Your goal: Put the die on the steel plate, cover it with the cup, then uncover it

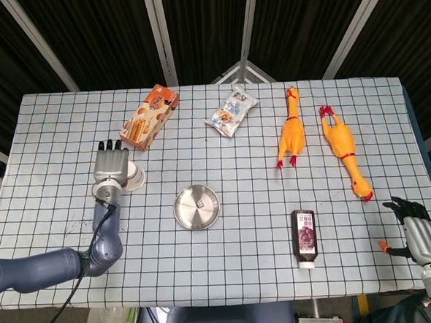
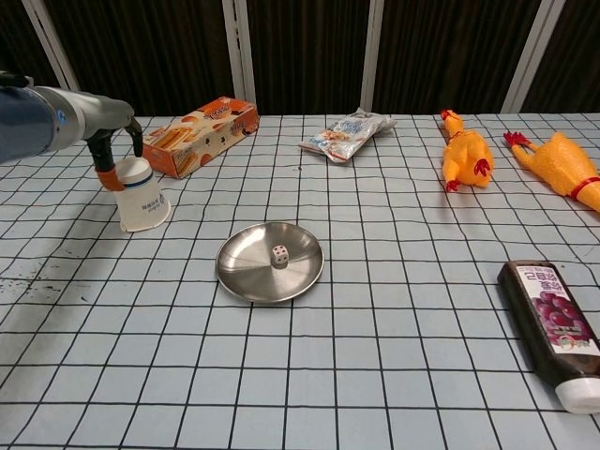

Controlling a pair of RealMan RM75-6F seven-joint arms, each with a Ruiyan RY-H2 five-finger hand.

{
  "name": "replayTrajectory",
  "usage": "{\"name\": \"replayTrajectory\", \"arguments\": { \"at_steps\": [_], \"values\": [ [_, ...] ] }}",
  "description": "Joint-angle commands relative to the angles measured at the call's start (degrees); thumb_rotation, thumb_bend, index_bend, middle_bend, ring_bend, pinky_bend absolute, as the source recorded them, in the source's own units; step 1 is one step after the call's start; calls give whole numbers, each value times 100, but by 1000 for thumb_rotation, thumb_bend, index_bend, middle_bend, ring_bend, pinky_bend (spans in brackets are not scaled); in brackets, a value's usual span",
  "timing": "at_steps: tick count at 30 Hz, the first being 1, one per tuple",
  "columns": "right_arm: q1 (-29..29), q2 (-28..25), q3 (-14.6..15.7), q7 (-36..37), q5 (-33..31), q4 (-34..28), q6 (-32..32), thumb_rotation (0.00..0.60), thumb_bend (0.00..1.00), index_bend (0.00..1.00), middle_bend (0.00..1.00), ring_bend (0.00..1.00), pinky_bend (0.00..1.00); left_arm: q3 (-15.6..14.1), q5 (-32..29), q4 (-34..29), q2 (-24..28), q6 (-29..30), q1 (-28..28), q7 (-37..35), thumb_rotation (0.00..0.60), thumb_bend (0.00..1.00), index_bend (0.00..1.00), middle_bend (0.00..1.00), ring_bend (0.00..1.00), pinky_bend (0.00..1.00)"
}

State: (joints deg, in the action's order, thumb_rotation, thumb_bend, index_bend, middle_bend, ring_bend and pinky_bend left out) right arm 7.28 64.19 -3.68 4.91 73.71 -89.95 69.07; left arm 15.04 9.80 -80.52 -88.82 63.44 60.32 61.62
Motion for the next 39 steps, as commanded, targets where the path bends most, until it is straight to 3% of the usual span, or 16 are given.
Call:
{"name": "replayTrajectory", "arguments": {
  "at_steps": [1,23,39],
  "values": [
    [6,-3,-7,4,-8,-1,-8,600,231,208,108,96,0,-31,148,19,3,-27,-44,-115,600,383,290,66,0,0],
    [16,-23,3,59,3,-19,-31,600,232,209,108,97,0,-102,285,7,2,-121,-65,-282,600,391,316,84,0,0],
    [26,-23,14,77,29,-11,-41,600,231,209,108,97,0,-73,472,-10,66,-282,-146,-622,600,463,352,113,0,0]
  ]
}}
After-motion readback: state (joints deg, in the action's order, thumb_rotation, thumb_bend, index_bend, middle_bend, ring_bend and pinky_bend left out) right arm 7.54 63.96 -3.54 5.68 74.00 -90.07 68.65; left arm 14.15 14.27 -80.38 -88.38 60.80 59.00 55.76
